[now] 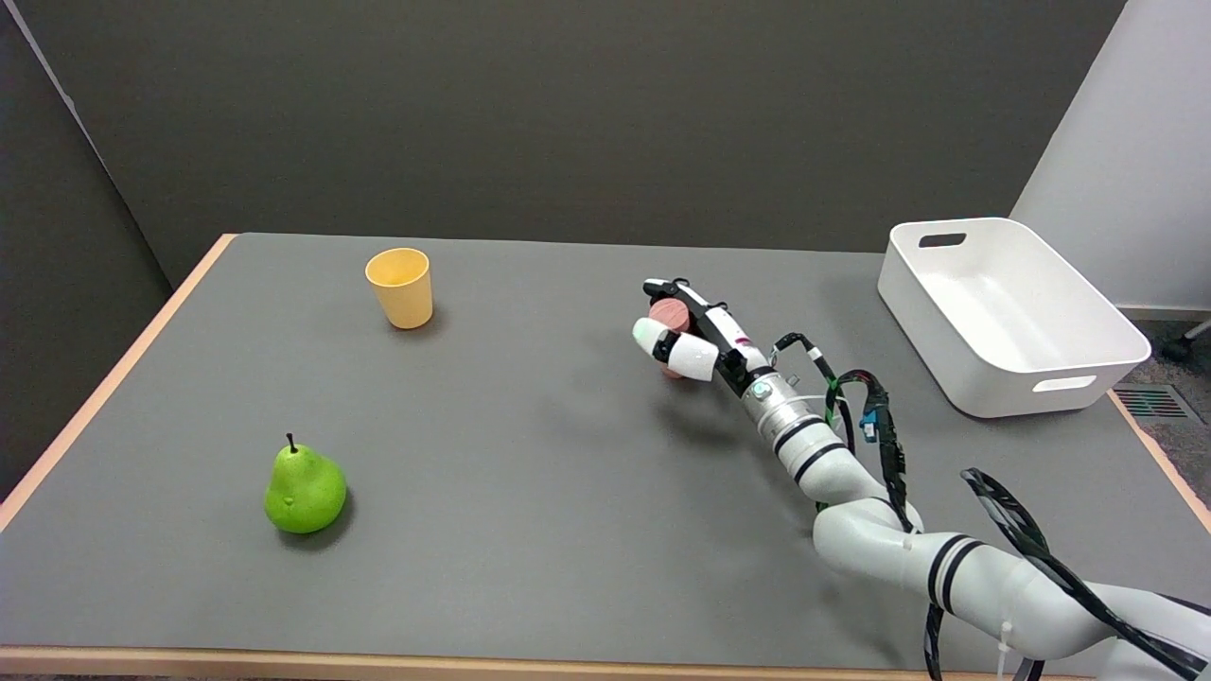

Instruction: Pick up the wooden cylinder.

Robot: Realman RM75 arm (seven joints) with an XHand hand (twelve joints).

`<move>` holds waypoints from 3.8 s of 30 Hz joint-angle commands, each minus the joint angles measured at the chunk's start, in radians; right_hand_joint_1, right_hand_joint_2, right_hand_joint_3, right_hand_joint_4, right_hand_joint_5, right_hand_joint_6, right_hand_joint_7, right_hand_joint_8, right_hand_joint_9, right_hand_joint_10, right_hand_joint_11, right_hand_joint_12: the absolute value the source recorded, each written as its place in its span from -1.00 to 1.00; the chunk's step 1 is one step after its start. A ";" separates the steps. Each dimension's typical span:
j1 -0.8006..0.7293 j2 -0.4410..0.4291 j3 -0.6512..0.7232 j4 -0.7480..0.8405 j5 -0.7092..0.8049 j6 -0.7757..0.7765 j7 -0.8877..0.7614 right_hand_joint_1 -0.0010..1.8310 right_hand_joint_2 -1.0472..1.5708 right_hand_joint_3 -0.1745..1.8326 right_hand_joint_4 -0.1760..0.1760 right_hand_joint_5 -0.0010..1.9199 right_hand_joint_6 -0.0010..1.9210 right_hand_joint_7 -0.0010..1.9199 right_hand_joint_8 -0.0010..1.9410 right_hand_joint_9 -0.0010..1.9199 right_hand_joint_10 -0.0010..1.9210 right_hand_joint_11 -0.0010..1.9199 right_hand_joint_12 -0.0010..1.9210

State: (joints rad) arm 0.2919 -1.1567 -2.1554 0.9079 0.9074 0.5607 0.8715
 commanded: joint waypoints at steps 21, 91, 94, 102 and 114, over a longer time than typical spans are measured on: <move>0.023 -0.008 0.003 -0.022 0.005 0.023 0.002 0.20 0.74 -0.67 -0.34 -0.45 0.77 -0.21 0.27 -0.32 0.19 -0.50 0.84; 0.016 -0.008 0.010 -0.022 -0.002 0.091 -0.005 0.15 0.34 0.04 0.06 -0.26 1.00 -0.41 1.00 -0.18 1.00 -0.92 1.00; 0.016 -0.008 0.012 -0.020 -0.002 0.093 -0.005 -0.04 0.47 0.24 0.00 -0.30 1.00 -0.40 1.00 -0.17 1.00 -0.96 1.00; 0.029 -0.004 0.016 -0.009 -0.004 0.113 -0.056 -0.04 0.47 0.24 -0.02 -0.30 1.00 -0.38 1.00 -0.15 1.00 -0.93 1.00; 0.037 0.015 0.050 0.040 -0.038 0.130 -0.160 -0.04 0.47 0.24 -0.04 -0.30 1.00 -0.37 1.00 -0.12 1.00 -0.90 1.00</move>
State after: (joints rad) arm 0.3156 -1.1631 -2.1423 0.8971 0.8958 0.6649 0.8297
